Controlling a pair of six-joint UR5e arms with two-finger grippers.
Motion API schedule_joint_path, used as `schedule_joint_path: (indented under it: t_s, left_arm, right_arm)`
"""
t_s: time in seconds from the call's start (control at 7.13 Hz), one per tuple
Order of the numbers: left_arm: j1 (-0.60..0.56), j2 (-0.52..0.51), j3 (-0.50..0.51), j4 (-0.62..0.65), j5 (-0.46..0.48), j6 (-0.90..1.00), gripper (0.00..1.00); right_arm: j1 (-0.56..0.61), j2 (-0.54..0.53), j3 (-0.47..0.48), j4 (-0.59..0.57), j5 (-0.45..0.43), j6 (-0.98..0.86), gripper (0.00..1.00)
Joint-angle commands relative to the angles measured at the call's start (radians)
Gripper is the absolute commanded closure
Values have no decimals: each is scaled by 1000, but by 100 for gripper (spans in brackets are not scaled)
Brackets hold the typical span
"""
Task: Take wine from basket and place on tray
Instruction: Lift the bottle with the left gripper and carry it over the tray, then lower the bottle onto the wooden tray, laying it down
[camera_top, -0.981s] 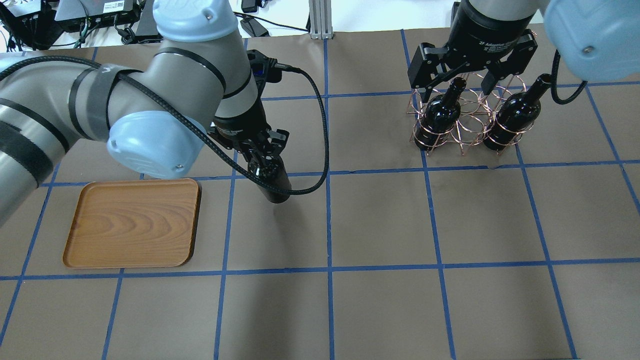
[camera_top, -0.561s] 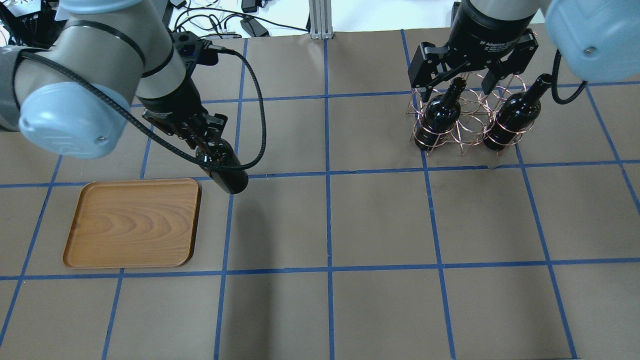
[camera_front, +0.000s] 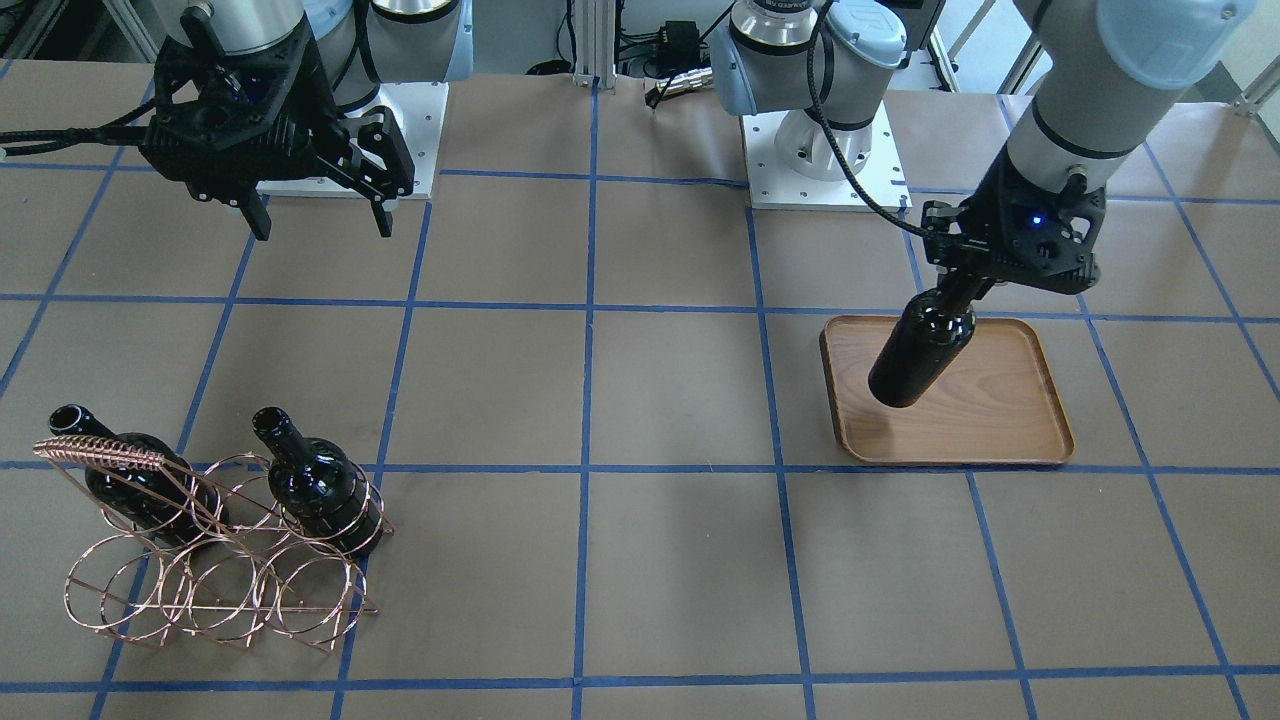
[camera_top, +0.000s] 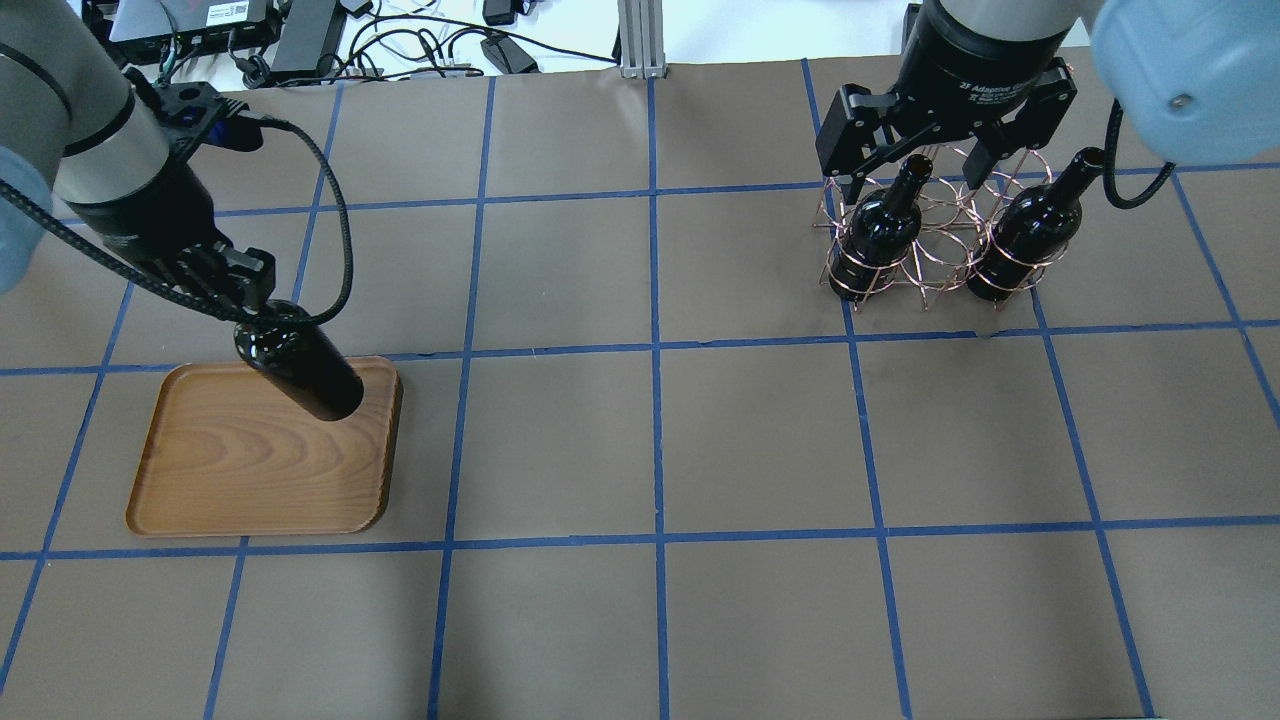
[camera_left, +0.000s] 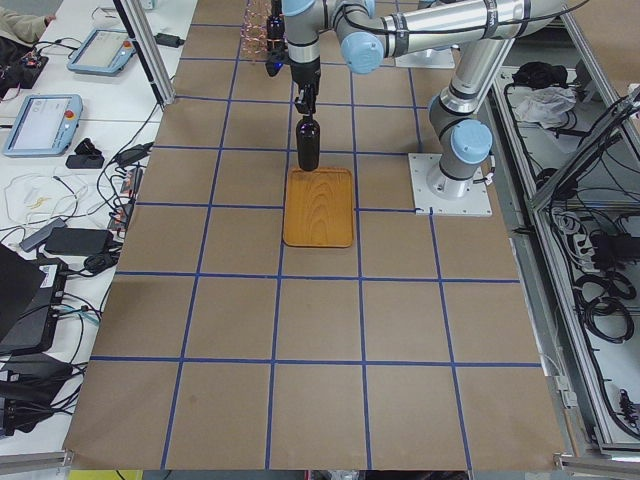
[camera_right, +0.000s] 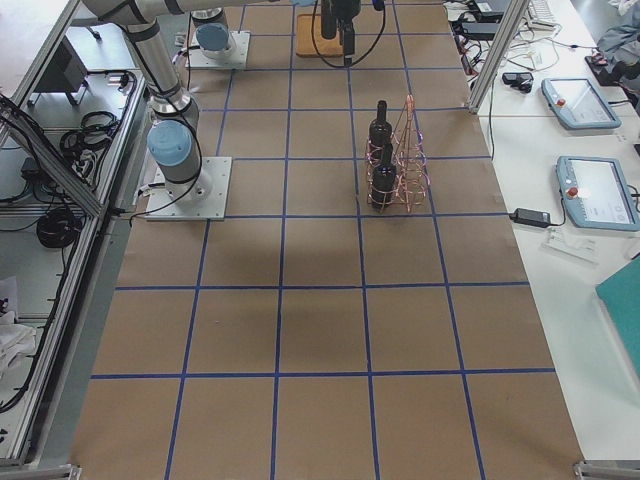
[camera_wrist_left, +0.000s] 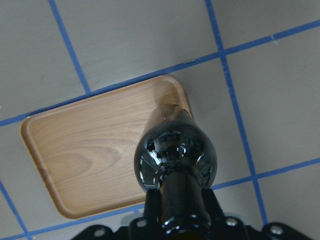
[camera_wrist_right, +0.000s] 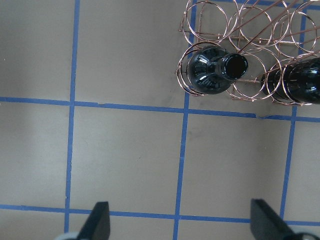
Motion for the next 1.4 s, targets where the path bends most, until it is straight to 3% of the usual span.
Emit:
schedule_joint_path:
  t_s: [0.0,0.28,0.56,1.26]
  left_arm:
    - [151,5,-39,-5,6,145,100]
    - [206,-15,-51,12,1,175,100]
    - [207,-25,-51,27,-64,175,100]
    - [210,-73,-48,70,-48,186,100]
  right_arm:
    - [0,0,0,0,-1,0,0]
    - [0,-2,0,0,-1,0,0]
    - [0,-3,2,3,-1,0,0]
    - [0,-5,2,3,-1,0,0]
